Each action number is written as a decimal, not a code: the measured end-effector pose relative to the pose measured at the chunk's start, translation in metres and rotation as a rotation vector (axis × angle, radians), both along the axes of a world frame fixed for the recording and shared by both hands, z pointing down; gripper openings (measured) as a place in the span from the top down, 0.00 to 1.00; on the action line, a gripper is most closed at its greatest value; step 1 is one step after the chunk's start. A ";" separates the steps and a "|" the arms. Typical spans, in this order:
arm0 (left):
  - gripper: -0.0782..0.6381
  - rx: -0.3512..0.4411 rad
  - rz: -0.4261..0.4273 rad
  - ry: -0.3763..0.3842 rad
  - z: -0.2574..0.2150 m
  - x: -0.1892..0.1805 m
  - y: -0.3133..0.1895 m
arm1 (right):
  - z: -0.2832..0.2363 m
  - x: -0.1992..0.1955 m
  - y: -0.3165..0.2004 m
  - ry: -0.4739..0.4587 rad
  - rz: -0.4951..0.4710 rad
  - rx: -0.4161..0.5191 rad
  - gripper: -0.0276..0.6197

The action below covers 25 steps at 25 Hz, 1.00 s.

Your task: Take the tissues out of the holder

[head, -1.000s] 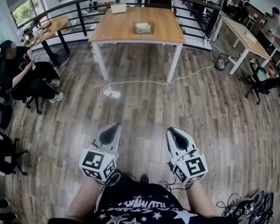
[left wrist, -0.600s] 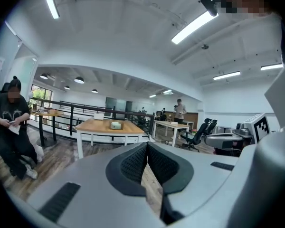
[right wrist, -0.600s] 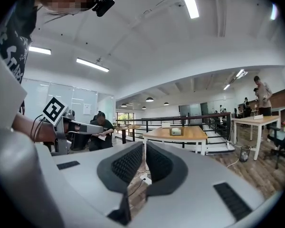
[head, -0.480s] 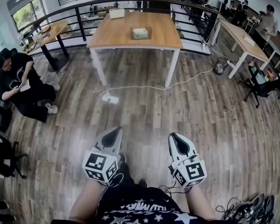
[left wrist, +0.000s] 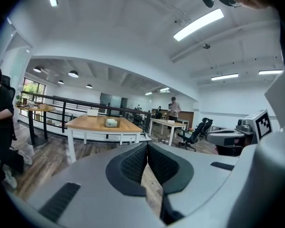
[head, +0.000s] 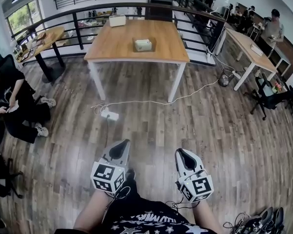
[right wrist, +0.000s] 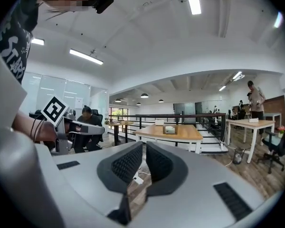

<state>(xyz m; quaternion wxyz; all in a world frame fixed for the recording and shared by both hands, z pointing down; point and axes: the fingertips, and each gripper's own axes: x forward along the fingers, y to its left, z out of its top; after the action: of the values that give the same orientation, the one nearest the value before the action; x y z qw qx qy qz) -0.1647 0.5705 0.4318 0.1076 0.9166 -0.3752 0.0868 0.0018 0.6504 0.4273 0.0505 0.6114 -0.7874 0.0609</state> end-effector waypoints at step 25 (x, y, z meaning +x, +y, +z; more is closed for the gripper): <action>0.87 -0.069 0.019 0.065 0.009 -0.075 -0.275 | 0.002 -0.068 -0.274 -0.006 0.081 -0.064 0.91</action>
<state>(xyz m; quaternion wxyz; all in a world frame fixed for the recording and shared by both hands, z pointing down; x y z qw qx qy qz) -0.2399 0.2959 0.4406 0.1504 0.9182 -0.3597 0.0709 -0.0659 0.3767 0.4288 0.0652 0.6406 -0.7598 0.0900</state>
